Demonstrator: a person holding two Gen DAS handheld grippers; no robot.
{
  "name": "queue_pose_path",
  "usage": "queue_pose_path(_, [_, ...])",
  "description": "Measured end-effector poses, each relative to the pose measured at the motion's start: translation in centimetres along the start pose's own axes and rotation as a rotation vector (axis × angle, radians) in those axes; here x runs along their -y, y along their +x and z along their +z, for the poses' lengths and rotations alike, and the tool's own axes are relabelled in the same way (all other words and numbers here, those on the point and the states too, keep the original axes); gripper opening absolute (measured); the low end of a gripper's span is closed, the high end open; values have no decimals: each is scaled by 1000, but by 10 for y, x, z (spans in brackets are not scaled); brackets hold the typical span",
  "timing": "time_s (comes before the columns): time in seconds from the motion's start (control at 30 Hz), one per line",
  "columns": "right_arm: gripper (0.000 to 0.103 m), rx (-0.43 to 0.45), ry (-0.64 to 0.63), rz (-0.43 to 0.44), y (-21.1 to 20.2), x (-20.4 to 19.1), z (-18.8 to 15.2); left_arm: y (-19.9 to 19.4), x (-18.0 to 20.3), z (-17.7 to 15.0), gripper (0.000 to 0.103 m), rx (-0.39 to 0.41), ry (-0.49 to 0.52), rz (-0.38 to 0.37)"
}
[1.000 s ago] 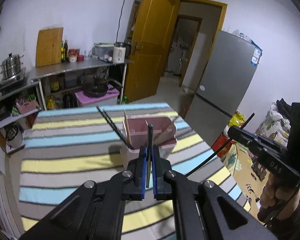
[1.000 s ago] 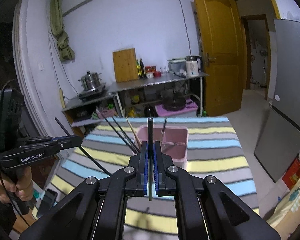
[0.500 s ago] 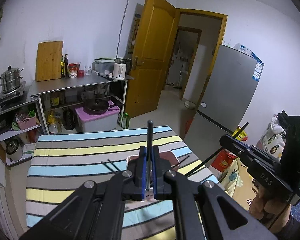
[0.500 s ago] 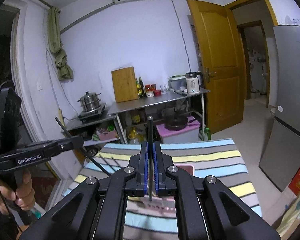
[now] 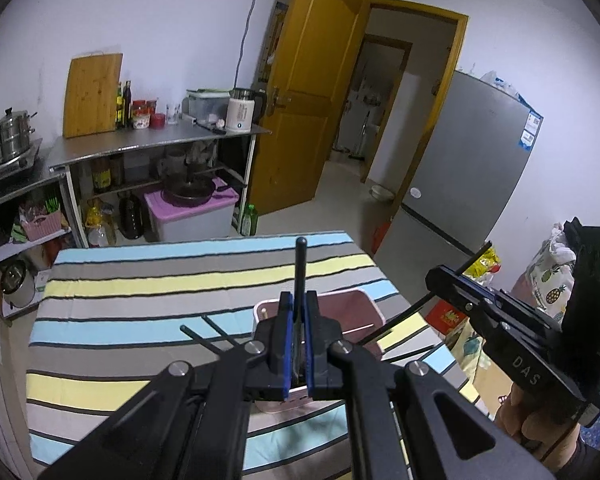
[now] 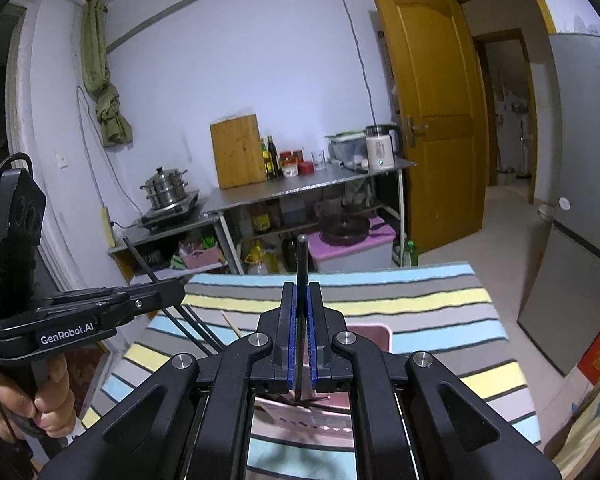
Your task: Organize utensils
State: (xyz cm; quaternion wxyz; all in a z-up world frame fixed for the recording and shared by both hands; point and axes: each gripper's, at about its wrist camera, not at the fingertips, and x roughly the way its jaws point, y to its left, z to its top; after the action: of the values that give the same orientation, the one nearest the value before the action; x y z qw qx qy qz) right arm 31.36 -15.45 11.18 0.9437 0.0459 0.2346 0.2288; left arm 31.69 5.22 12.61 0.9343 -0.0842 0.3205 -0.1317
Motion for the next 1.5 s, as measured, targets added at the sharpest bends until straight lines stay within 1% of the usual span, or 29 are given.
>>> queue_pose_path(0.37, [4, -117, -9, -6, 36, 1, -33, 37, -2, -26, 7, -90, -14, 1])
queue_pose_path(0.6, [5, -166, 4, 14, 45, 7, -41, 46, -1, -30, 10, -128, -20, 26])
queue_pose_path(0.67, [5, -162, 6, 20, 40, 7, -40, 41, -2, -31, 22, -119, -27, 22])
queue_pose_path(0.7, [6, -156, 7, 21, 37, 7, -40, 37, -2, -30, 25, -110, -31, 12])
queue_pose_path(0.77, [9, -145, 8, 28, 31, 7, -38, 30, -1, -29, 36, -90, -30, 12])
queue_pose_path(0.83, [12, -139, 4, 27, 25, 5, -36, 22, 0, -27, 37, -76, -22, 16])
queue_pose_path(1.0, [14, -100, 0, 23, 2, 1, -27, -5, 1, -23, 38, -32, -18, 32])
queue_pose_path(1.07, [14, -82, -2, 21, -11, -1, -25, -15, 2, -23, 41, -15, -15, 41])
queue_pose_path(1.2, [15, -56, 1, 23, -35, -3, -26, -38, 7, -31, 43, 17, -2, 52])
queue_pose_path(1.4, [16, -34, -12, 11, -70, -8, -41, -63, 12, -51, 44, 46, 1, 60])
queue_pose_path(1.47, [22, -27, -21, 10, -82, -10, -49, -71, 15, -60, 45, 56, 2, 69])
queue_pose_path(1.5, [29, -24, -23, 8, -87, -12, -51, -76, 17, -66, 46, 62, 6, 72])
